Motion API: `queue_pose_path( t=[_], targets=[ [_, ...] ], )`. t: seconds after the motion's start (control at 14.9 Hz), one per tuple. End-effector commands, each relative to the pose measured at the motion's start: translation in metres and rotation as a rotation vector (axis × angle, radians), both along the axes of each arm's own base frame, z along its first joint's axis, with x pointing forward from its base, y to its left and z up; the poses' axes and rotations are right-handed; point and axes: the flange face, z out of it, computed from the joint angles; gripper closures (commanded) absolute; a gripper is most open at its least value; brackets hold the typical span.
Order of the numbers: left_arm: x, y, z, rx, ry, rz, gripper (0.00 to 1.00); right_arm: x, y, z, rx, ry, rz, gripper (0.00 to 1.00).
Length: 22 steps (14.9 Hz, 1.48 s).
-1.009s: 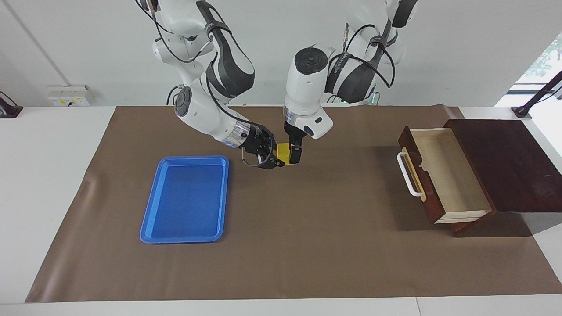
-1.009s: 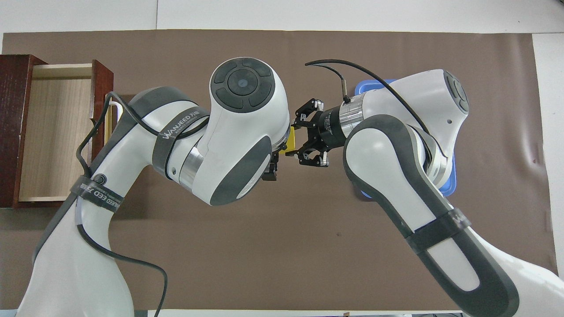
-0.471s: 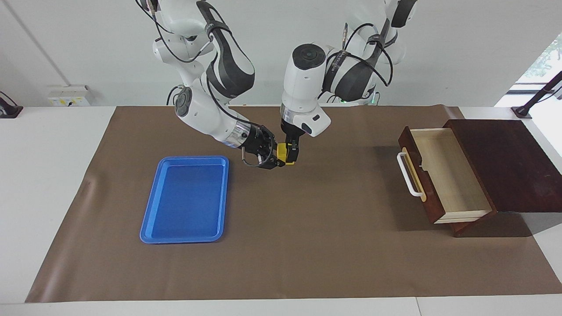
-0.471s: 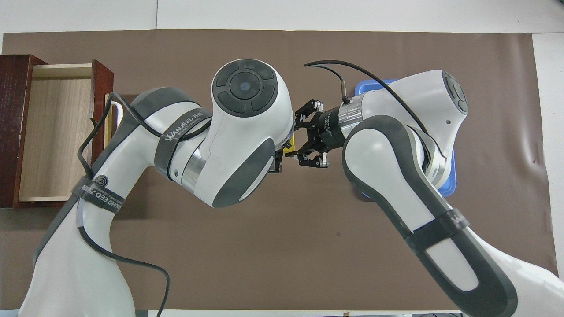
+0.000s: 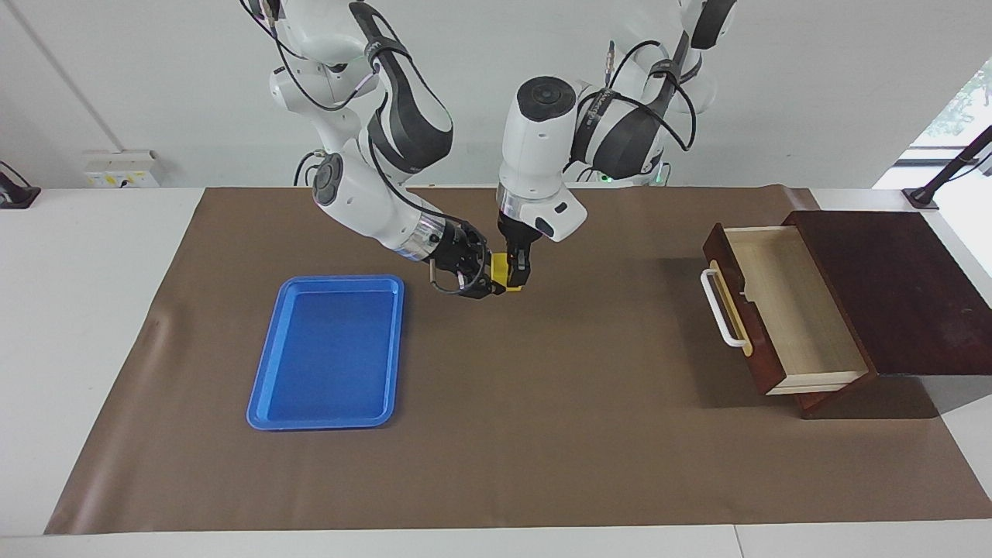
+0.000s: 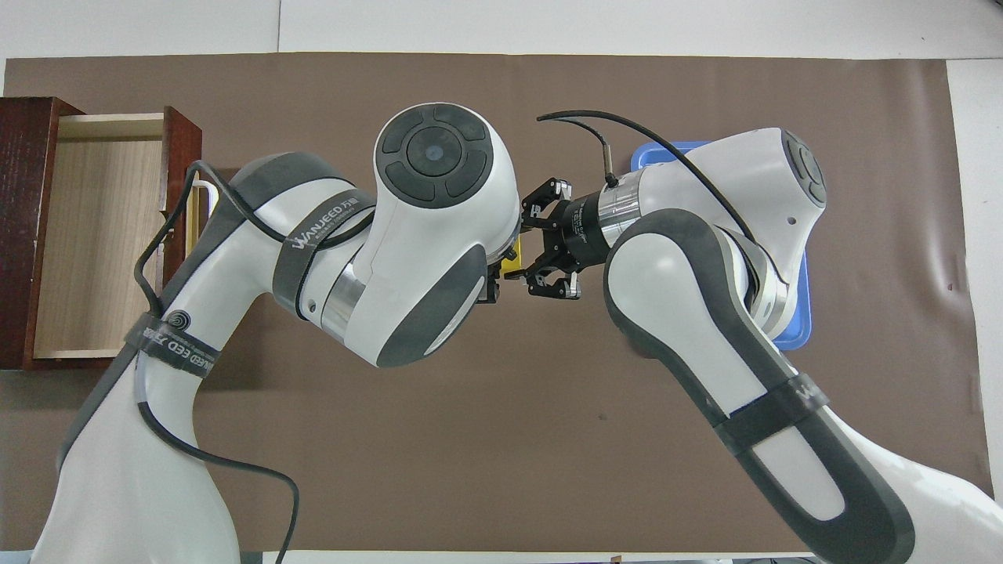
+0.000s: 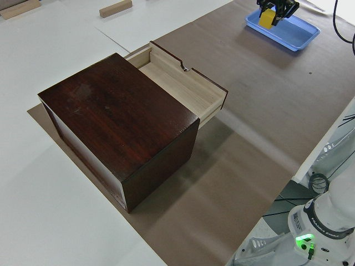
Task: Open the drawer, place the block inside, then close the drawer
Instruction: 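Close the left gripper on the cube and open the right gripper, then carry the cube into the drawer with the left gripper while the right gripper retracts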
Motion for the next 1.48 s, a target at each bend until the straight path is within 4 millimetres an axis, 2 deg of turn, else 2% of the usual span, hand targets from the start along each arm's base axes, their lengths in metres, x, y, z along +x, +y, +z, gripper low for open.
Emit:
queue_pose_path(
  t=[0.0,0.07,0.13,0.2,0.34,0.4,0.54,0.61,0.74,0.87,1.14,1.21,1.41],
  targets=[
    [-0.001,-0.002,0.002,0.038,-0.010,-0.023,1.00,0.002,-0.003,0.003,0.013,0.010,-0.029,0.55],
    [0.001,0.003,0.006,0.037,-0.011,-0.015,1.00,0.001,-0.003,0.003,0.014,0.011,-0.028,0.27],
    [0.004,0.008,0.012,0.039,-0.011,-0.007,1.00,0.002,-0.004,0.004,0.015,0.010,-0.026,0.09],
    [0.006,0.013,0.024,0.046,-0.003,-0.002,1.00,0.004,-0.008,0.005,0.013,0.007,-0.029,0.03],
    [0.013,0.035,0.034,0.077,0.032,-0.022,1.00,0.008,-0.020,0.010,0.013,0.002,-0.042,0.02],
    [0.019,0.053,0.042,0.084,0.035,-0.021,1.00,0.010,-0.029,0.012,0.013,0.005,-0.049,0.00],
    [0.033,0.108,0.078,0.062,0.009,-0.023,1.00,0.016,-0.057,0.021,0.013,0.009,-0.064,0.00],
    [0.036,0.137,0.098,0.048,-0.003,-0.034,1.00,0.019,-0.078,0.025,0.010,0.004,-0.063,0.00],
    [0.054,0.211,0.113,0.040,0.012,-0.030,1.00,0.022,-0.122,0.034,-0.027,-0.037,-0.008,0.00],
    [0.066,0.253,0.113,0.044,0.018,-0.055,1.00,0.021,-0.165,0.042,-0.070,-0.086,0.072,0.00],
    [0.087,0.373,0.101,0.046,-0.003,-0.096,1.00,0.007,-0.244,0.066,-0.237,-0.246,0.343,0.00],
    [0.086,0.391,0.094,0.048,-0.018,-0.089,1.00,0.003,-0.260,0.074,-0.262,-0.281,0.402,0.00],
    [0.083,0.405,0.060,0.064,-0.040,-0.116,1.00,-0.016,-0.296,0.098,-0.344,-0.347,0.579,0.00]
  ],
)
